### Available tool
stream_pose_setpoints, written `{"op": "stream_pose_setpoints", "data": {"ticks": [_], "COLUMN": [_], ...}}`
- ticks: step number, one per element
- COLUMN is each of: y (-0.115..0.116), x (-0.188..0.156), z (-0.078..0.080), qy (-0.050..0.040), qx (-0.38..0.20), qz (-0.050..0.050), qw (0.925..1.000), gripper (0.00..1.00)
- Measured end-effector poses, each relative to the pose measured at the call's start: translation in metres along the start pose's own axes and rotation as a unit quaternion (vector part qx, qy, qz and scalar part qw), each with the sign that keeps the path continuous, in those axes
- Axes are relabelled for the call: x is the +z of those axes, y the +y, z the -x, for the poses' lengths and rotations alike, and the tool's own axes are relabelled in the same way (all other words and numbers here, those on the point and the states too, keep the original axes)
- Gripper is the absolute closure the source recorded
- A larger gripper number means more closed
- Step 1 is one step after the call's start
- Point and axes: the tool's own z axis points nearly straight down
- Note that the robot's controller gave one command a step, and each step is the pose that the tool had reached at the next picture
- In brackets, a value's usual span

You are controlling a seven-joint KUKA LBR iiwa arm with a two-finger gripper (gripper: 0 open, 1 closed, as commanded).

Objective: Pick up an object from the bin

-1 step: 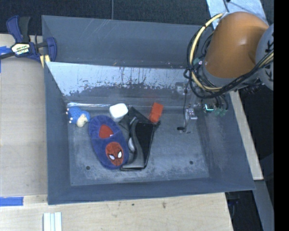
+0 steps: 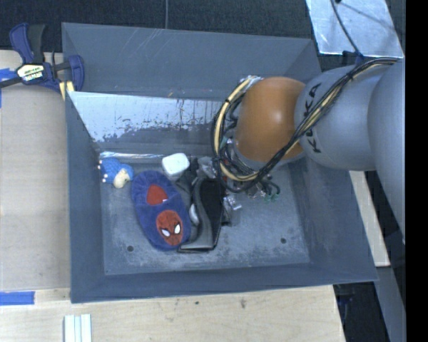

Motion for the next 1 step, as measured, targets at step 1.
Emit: {"op": "stream_pose_setpoints", "data": {"ticks": [1], "y": [-0.0228], "x": [-0.0330], "z": [-0.0497], "qy": [-0.0015], "qx": [-0.198], "qz": [-0.001], "qw": [0.9803], "gripper": [0.00]}}
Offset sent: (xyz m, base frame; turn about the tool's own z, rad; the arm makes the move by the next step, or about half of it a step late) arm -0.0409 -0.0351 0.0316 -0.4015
